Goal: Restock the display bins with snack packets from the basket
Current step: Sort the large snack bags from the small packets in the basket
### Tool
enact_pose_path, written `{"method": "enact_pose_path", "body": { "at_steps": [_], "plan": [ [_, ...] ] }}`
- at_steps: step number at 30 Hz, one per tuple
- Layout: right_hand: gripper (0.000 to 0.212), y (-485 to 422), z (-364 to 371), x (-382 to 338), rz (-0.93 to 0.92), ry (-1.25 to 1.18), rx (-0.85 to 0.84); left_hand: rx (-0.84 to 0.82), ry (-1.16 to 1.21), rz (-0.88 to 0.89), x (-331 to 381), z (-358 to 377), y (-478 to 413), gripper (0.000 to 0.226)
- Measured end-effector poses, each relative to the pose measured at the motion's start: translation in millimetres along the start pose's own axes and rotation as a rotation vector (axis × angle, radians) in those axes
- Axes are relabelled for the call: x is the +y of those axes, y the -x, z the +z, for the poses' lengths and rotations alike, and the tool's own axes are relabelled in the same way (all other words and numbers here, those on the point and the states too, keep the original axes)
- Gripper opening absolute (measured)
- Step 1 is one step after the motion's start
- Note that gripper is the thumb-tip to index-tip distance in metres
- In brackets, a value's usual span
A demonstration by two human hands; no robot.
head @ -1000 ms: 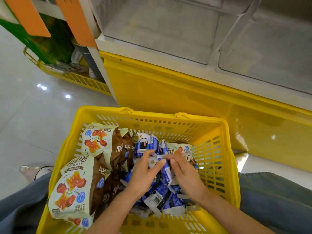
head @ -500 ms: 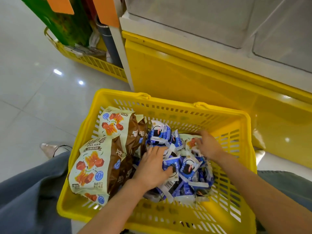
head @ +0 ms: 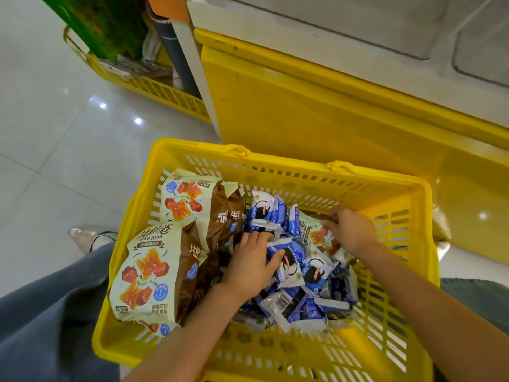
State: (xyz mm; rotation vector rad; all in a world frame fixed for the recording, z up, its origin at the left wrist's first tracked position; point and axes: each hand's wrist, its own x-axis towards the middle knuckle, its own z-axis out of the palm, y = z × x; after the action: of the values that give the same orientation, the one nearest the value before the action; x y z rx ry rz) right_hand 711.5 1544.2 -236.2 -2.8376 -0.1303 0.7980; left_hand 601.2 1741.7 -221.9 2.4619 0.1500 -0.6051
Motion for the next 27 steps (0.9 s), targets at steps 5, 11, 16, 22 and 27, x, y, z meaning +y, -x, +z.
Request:
{"method": "enact_pose_path", "body": {
  "at_steps": [5,11,16,22,27],
  "plan": [
    [0.017,29.5,-34.6,-15.3,-0.114,0.095,0.133,-0.082,0.17,-0.14,5.4,-4.2,-2.3,0.038],
    [0.012,80.4,-83.5,-35.0,-0.277,-0.045,0.379,0.015,0.192,-0.081,29.5,-17.0,17.5,0.042],
    [0.022,119.6,-105.8,-52.1,-0.212,-0.664,0.275,-0.006,1.174,-0.119,68.7,-50.3,51.1,0.057],
    [0.026,148.2,-104.4,-82.5,-0.159,-0.922,-0.039,0.38,1.171,0.165,61.1,-109.2,83.1,0.048],
    [0.02,133.8,-111.4,-151.7,-0.198,-1.157,0.039,0.705,0.709,0.281,1.4,-159.8,103.9,0.035]
  ]
}}
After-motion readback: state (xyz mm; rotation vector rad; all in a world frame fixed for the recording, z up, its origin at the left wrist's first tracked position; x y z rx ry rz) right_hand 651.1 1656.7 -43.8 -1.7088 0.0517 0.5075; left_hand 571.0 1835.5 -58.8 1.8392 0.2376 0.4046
